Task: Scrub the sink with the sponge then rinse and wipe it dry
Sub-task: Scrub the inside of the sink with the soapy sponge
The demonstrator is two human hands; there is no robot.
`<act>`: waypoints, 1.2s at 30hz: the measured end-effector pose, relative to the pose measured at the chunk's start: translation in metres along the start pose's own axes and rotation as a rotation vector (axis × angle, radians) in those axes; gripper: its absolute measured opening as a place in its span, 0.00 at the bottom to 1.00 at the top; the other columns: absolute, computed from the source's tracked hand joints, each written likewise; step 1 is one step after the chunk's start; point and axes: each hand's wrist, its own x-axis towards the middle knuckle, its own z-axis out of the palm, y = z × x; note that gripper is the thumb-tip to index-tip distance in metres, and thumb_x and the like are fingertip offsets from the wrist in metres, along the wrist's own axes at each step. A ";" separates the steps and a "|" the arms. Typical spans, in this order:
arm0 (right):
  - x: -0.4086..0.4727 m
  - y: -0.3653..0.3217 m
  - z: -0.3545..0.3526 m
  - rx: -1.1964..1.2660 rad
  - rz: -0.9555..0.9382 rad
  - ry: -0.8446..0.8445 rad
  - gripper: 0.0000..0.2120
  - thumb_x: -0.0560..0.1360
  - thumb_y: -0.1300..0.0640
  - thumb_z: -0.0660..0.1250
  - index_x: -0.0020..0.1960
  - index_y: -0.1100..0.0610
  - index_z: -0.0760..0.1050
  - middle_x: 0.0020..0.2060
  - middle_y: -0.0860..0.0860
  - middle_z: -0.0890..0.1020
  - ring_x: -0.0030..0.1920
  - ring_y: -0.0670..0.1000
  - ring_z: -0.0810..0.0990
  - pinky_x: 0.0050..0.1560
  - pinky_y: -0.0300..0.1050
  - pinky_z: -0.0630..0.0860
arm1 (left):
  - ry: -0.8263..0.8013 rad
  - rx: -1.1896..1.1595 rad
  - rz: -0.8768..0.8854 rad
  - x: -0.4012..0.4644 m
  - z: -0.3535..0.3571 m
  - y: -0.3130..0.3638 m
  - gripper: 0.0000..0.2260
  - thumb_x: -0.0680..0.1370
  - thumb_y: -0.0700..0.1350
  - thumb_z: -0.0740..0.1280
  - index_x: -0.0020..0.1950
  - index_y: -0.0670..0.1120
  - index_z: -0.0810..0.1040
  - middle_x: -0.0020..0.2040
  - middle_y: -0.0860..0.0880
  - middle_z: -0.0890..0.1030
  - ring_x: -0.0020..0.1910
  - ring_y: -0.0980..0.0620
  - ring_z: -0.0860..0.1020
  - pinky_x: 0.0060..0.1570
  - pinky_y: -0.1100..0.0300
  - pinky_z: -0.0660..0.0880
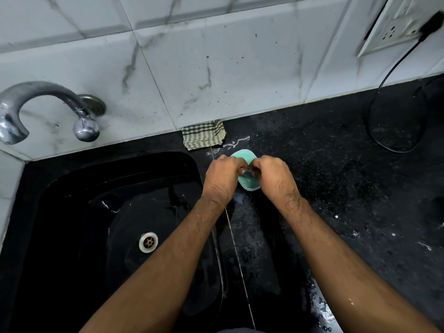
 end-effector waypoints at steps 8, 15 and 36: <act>-0.005 -0.025 -0.019 0.325 0.075 0.049 0.07 0.76 0.60 0.64 0.46 0.51 0.79 0.43 0.50 0.83 0.42 0.53 0.81 0.45 0.49 0.80 | 0.248 -0.369 -0.112 -0.019 -0.039 0.001 0.08 0.77 0.41 0.70 0.55 0.49 0.82 0.48 0.53 0.84 0.49 0.54 0.82 0.53 0.54 0.79; -0.020 -0.070 -0.014 0.317 -0.090 -0.029 0.12 0.79 0.62 0.63 0.57 0.50 0.80 0.49 0.50 0.82 0.47 0.52 0.81 0.49 0.46 0.79 | 0.322 -0.417 -0.193 -0.067 -0.066 -0.023 0.04 0.77 0.43 0.71 0.47 0.52 0.84 0.42 0.56 0.84 0.44 0.58 0.81 0.49 0.53 0.80; -0.077 -0.266 0.114 0.594 -0.058 -0.305 0.10 0.78 0.61 0.62 0.50 0.50 0.81 0.42 0.46 0.84 0.42 0.46 0.84 0.40 0.40 0.79 | 0.456 -0.432 -0.606 -0.246 -0.092 -0.208 0.06 0.80 0.50 0.67 0.53 0.52 0.83 0.43 0.56 0.84 0.44 0.57 0.82 0.50 0.51 0.80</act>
